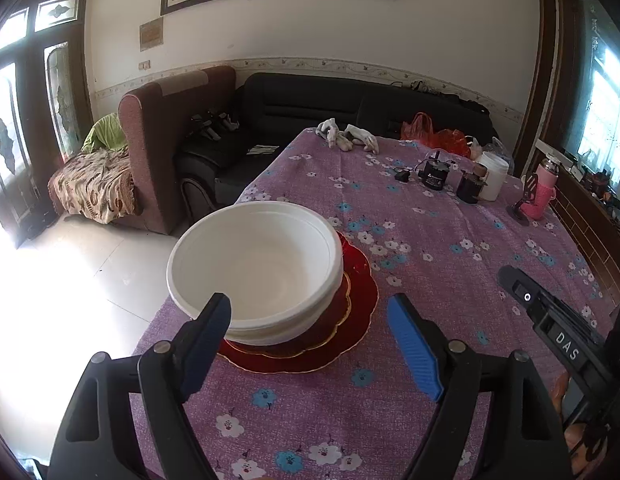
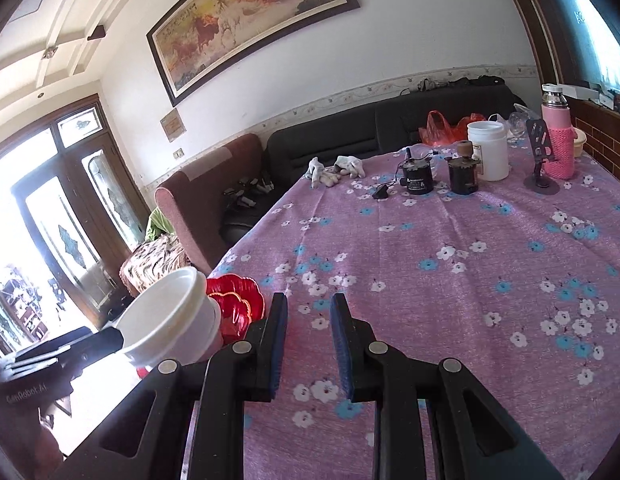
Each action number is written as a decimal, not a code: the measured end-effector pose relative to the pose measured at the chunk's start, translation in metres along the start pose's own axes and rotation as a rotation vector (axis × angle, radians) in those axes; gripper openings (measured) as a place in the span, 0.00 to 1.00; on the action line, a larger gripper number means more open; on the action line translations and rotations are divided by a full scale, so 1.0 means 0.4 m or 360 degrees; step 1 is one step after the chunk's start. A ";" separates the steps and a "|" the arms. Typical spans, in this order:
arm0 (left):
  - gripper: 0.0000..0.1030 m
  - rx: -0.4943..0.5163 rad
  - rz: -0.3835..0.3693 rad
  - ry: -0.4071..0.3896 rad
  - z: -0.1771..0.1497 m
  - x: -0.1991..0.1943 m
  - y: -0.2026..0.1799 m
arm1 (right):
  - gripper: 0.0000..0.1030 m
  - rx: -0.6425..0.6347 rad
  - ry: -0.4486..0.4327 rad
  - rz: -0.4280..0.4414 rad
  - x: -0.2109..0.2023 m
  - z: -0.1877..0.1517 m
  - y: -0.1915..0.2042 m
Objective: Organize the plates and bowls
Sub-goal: 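Withdraw the right gripper away from the finished stack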
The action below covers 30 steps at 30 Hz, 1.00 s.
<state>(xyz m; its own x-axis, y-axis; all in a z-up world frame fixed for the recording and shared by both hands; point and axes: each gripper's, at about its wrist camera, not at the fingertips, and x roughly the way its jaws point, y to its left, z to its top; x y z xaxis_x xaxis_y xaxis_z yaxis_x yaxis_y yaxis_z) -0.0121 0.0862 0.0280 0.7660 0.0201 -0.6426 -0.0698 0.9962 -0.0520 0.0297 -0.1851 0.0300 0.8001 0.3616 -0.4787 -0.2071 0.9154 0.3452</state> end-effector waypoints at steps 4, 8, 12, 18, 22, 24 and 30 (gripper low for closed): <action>0.93 -0.0015 0.0018 -0.0055 -0.018 -0.009 -0.030 | 0.24 -0.0055 -0.0004 0.0048 -0.030 -0.049 -0.046; 0.93 -0.0024 0.0004 -0.0052 -0.031 -0.001 -0.060 | 0.24 -0.0048 -0.0019 0.0108 -0.040 -0.081 -0.087; 0.93 -0.0031 -0.0032 -0.0063 -0.041 0.003 -0.078 | 0.24 -0.0003 -0.0048 0.0134 -0.041 -0.085 -0.116; 0.93 -0.0014 -0.0045 -0.0052 -0.044 0.016 -0.092 | 0.24 -0.0051 -0.0083 0.0122 -0.042 -0.084 -0.107; 0.93 -0.0026 -0.0045 -0.0039 -0.049 0.026 -0.087 | 0.24 -0.0098 -0.0075 0.0104 -0.033 -0.089 -0.097; 0.94 -0.0031 -0.0039 -0.0042 -0.050 0.030 -0.083 | 0.24 -0.0112 -0.0074 0.0099 -0.030 -0.090 -0.094; 0.94 -0.0039 -0.0035 -0.0049 -0.051 0.033 -0.075 | 0.24 -0.0127 -0.0062 0.0083 -0.023 -0.094 -0.088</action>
<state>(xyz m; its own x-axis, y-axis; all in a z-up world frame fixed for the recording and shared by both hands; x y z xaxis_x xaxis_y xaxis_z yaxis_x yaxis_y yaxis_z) -0.0131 0.0548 0.0054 0.7869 0.0014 -0.6170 -0.0682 0.9941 -0.0847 0.0085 -0.2140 -0.0083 0.8081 0.4034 -0.4293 -0.2919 0.9072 0.3029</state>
